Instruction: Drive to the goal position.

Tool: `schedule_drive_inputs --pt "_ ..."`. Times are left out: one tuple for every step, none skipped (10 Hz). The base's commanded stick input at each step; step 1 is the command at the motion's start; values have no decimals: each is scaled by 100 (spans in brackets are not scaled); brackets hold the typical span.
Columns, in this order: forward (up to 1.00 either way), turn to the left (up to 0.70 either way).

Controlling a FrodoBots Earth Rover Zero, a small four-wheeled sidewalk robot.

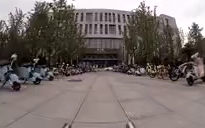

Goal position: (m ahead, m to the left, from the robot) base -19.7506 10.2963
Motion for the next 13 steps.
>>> schedule_drive_inputs --pt "0 70" --pt "0 70" --pt "0 70" --pt "0 70" --pt "0 70" --pt "0 70" --pt "0 70" --pt "0 70" --pt "0 70" --pt "0 70" --pt "0 70" --pt "0 70" --pt "0 70"
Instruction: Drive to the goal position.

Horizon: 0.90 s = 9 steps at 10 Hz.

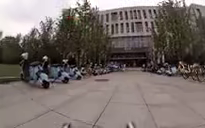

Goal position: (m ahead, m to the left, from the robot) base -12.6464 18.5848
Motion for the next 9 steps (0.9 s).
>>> schedule_drive_inputs --pt "0 70" --pt "0 70" --pt "0 70" --pt "0 70" --pt "0 70" --pt "0 70" --pt "0 70" --pt "0 70" --pt "0 70"
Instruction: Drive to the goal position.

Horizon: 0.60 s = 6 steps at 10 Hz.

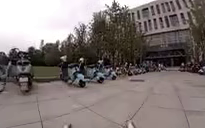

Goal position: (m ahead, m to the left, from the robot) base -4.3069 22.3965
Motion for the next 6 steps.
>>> schedule_drive_inputs --pt "0 70" --pt "0 70" --pt "0 70" --pt "0 70" --pt "0 70" --pt "0 70"
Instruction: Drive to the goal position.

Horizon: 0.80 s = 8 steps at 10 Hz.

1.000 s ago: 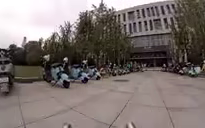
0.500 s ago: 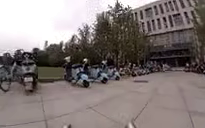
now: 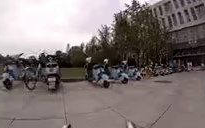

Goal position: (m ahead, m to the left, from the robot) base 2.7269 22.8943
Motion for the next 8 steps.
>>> schedule_drive_inputs --pt "0 70" --pt "0 70" --pt "0 70" --pt "0 70" --pt "0 70" --pt "0 70" --pt "0 70" --pt "0 70"
